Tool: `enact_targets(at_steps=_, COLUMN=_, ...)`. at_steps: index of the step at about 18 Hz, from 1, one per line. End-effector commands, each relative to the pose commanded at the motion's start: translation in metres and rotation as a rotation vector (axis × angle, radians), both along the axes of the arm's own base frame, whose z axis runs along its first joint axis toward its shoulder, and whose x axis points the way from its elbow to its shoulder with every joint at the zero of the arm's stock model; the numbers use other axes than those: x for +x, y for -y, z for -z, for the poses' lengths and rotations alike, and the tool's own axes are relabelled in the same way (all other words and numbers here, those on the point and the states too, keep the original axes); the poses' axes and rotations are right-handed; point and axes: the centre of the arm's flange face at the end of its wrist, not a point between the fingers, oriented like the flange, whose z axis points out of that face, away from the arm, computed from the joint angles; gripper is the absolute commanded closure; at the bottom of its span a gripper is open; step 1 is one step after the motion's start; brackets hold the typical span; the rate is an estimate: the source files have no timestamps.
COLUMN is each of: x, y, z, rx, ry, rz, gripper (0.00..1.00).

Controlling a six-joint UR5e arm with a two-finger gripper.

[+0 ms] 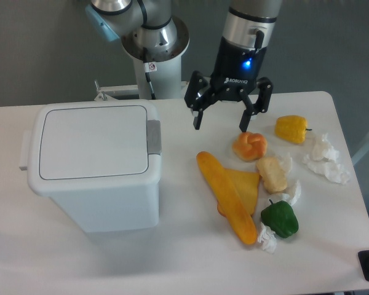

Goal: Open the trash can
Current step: 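Lower the gripper toward the lid edge beside the grey hinge, then press the gripper finger against the lid edge near the hinge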

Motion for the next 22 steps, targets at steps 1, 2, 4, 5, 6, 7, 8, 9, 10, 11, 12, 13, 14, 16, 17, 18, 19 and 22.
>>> enact_targets(at_steps=1, x=0.003, y=-0.006, z=0.003, rx=-0.002, ry=-0.002, rz=0.011, gripper=0.00)
enact_targets(at_steps=2, x=0.005, y=-0.011, z=0.008, rx=-0.008, ry=0.004, rz=0.022, gripper=0.00)
enact_targets(at_steps=4, x=0.009, y=-0.015, z=0.008, rx=-0.006, ry=0.006, rz=0.030, gripper=0.00)
enact_targets(at_steps=5, x=0.011, y=-0.017, z=0.008, rx=-0.006, ry=0.006, rz=0.033, gripper=0.00)
enact_targets(at_steps=6, x=0.012, y=-0.017, z=0.009, rx=-0.009, ry=0.009, rz=0.033, gripper=0.00)
enact_targets(at_steps=7, x=0.013, y=-0.018, z=0.011, rx=-0.010, ry=0.015, rz=0.033, gripper=0.00)
enact_targets(at_steps=8, x=0.016, y=-0.020, z=0.011, rx=-0.010, ry=0.018, rz=0.034, gripper=0.00)
enact_targets(at_steps=9, x=0.018, y=-0.021, z=0.011, rx=-0.011, ry=0.021, rz=0.034, gripper=0.00)
enact_targets(at_steps=10, x=0.018, y=-0.021, z=0.013, rx=-0.012, ry=0.023, rz=0.034, gripper=0.00)
enact_targets(at_steps=11, x=0.019, y=-0.022, z=0.012, rx=-0.012, ry=0.023, rz=0.035, gripper=0.00)
enact_targets(at_steps=12, x=0.019, y=-0.021, z=0.013, rx=-0.014, ry=0.024, rz=0.035, gripper=0.00)
enact_targets(at_steps=13, x=0.019, y=-0.021, z=0.013, rx=-0.014, ry=0.024, rz=0.035, gripper=0.00)
enact_targets(at_steps=14, x=0.019, y=-0.021, z=0.015, rx=-0.015, ry=0.027, rz=0.035, gripper=0.00)
enact_targets(at_steps=16, x=0.021, y=-0.020, z=0.016, rx=-0.016, ry=0.032, rz=0.036, gripper=0.00)
enact_targets(at_steps=17, x=0.021, y=-0.020, z=0.018, rx=-0.017, ry=0.032, rz=0.037, gripper=0.00)
enact_targets(at_steps=18, x=0.021, y=-0.020, z=0.018, rx=-0.017, ry=0.032, rz=0.039, gripper=0.00)
enact_targets(at_steps=19, x=0.021, y=-0.020, z=0.018, rx=-0.017, ry=0.032, rz=0.037, gripper=0.00)
enact_targets(at_steps=22, x=0.021, y=-0.020, z=0.019, rx=-0.018, ry=0.035, rz=0.037, gripper=0.00)
